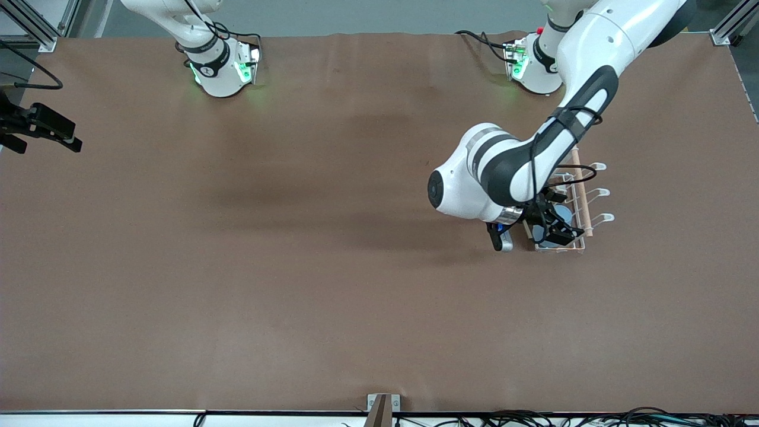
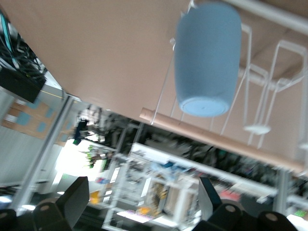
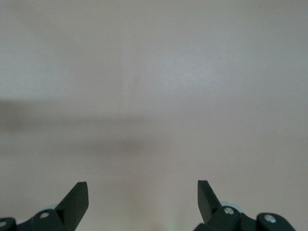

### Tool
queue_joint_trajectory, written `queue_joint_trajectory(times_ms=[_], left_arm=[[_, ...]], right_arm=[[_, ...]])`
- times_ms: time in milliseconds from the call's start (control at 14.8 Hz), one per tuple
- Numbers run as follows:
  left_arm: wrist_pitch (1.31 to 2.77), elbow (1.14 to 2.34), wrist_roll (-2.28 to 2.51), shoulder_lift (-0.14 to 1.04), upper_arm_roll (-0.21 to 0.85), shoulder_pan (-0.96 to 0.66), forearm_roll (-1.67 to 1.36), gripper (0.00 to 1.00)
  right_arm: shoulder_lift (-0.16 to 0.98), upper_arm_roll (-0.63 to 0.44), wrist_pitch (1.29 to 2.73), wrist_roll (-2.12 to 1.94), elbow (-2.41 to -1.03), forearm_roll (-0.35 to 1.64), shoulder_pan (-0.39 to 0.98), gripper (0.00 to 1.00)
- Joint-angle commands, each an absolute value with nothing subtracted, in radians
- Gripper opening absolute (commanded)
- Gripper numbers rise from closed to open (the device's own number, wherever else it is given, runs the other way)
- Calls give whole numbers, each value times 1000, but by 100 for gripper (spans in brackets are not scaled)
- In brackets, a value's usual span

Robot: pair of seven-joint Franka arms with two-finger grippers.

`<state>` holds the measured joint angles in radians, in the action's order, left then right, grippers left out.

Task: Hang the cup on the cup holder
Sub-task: 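Lower the cup onto a white hook with the left gripper, then open the left gripper to release the cup on the hook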

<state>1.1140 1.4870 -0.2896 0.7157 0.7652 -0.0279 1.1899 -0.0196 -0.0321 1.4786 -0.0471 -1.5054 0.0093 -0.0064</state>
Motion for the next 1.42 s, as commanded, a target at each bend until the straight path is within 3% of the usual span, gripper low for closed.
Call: queue_joint_trajectory(times_ms=[0, 406, 880, 1353], left_arm=[[1109, 1395, -128, 716, 765, -63, 1106, 100], [1210, 1253, 108, 701, 765, -45, 867, 100], [1394, 1252, 469, 638, 769, -25, 599, 100], [1410, 1246, 580, 534, 764, 17, 534, 100]], right_arm=[[-29, -38, 1473, -57, -1516, -9, 0, 100], [-29, -38, 1473, -55, -1514, -9, 2, 100], [-28, -38, 1480, -54, -1513, -9, 0, 100], [-28, -38, 1485, -44, -1513, -9, -2, 100]])
